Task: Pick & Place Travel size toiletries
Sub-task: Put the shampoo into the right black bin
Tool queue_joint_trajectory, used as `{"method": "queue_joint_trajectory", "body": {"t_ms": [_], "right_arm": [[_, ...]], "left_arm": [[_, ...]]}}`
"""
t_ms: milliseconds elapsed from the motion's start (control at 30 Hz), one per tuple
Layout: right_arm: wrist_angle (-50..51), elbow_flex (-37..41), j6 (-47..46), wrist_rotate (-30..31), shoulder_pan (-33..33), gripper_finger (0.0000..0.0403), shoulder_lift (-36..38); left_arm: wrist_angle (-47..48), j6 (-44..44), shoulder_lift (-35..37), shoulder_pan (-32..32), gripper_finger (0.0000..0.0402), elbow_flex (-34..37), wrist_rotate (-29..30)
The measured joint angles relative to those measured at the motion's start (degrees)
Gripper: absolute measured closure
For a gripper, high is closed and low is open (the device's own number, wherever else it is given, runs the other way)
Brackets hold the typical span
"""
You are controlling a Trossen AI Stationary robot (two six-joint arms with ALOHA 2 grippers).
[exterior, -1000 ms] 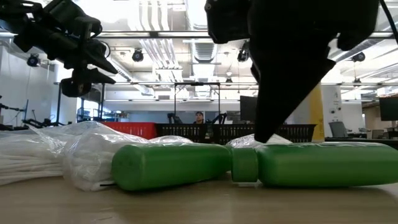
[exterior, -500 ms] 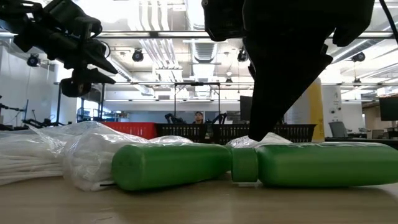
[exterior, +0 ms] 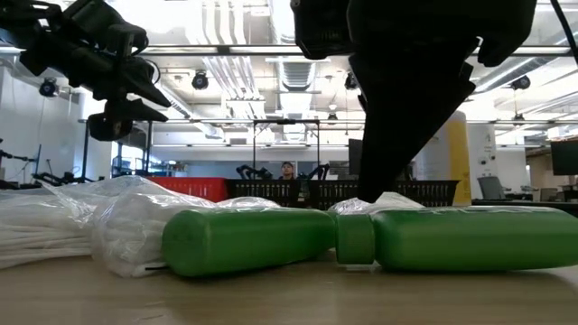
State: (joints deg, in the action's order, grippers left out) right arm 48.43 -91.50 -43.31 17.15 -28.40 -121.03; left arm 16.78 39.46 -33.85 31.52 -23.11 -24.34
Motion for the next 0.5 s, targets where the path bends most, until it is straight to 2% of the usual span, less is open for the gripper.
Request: {"method": "queue_joint_trajectory", "body": {"t_ms": [167,500], "right_arm": [[-1.1,0.0,-0.1,0.0,0.0,0.0142,0.0],[-1.4,0.0,-3.5,-0.1,-0.1,0.0108,0.0]], "left_arm": [[0.0,0.0,0.0,0.0,0.0282,0.0,0.0],[0.0,0.0,-0.1,0.0,0.0282,0.0,0.4]]}}
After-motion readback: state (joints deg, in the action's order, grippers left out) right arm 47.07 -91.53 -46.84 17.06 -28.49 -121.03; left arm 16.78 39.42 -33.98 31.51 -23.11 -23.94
